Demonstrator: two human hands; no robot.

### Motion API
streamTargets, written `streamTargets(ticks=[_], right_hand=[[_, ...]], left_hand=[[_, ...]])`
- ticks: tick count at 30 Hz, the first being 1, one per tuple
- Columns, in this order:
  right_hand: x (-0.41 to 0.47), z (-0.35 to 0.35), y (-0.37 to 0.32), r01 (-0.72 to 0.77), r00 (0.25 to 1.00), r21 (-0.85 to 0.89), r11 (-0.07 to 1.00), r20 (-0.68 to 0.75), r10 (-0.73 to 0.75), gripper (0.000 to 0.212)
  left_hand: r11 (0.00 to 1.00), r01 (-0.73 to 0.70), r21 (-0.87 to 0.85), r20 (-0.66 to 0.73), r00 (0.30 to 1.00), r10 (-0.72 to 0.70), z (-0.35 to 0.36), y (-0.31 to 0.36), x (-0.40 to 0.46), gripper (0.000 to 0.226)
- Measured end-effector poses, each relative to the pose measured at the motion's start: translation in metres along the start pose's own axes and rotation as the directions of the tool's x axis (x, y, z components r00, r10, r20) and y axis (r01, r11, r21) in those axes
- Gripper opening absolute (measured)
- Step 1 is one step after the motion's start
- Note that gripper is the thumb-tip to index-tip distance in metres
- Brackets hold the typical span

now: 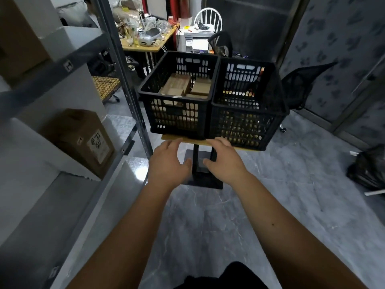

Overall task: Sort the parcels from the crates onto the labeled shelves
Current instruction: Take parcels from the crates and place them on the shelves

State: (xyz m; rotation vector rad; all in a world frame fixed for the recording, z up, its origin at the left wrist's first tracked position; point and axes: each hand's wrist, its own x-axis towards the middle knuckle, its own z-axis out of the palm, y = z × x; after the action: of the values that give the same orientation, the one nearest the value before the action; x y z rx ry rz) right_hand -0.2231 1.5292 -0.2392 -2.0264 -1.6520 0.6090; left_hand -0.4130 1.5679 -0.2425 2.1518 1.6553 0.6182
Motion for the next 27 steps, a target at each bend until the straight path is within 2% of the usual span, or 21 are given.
streamTargets(ticks=[5,11,19,23,27], right_hand=[[0.043,0.010,-0.003,0.007,1.000,-0.032,0.999,0.027,-0.006,0.065],[0.107,0.006,-0.004,0.031,0.998,-0.013,0.999,0.052,-0.030,0.065],[0.232,-0.026,-0.015,0.167,0.986,0.044,0.985,0.023,-0.168,0.062],[0.301,-0.039,-0.020,0.226,0.971,0.034,0.973,0.071,-0.228,0.062],[0.356,-0.030,-0.023,0.231,0.962,0.040,0.972,0.142,-0.234,0.065]], left_hand=[[0.993,-0.067,0.100,-0.021,0.997,0.069,-0.003,-0.012,0.043,0.072],[0.994,-0.049,0.099,-0.042,0.998,0.054,0.005,-0.017,0.102,0.070],[0.994,-0.004,0.109,-0.078,0.997,0.012,0.005,-0.014,0.225,0.068],[0.989,0.044,0.141,-0.109,0.994,-0.029,0.007,-0.020,0.282,0.066],[0.981,0.077,0.177,-0.082,0.995,-0.064,0.010,-0.023,0.325,0.064]])
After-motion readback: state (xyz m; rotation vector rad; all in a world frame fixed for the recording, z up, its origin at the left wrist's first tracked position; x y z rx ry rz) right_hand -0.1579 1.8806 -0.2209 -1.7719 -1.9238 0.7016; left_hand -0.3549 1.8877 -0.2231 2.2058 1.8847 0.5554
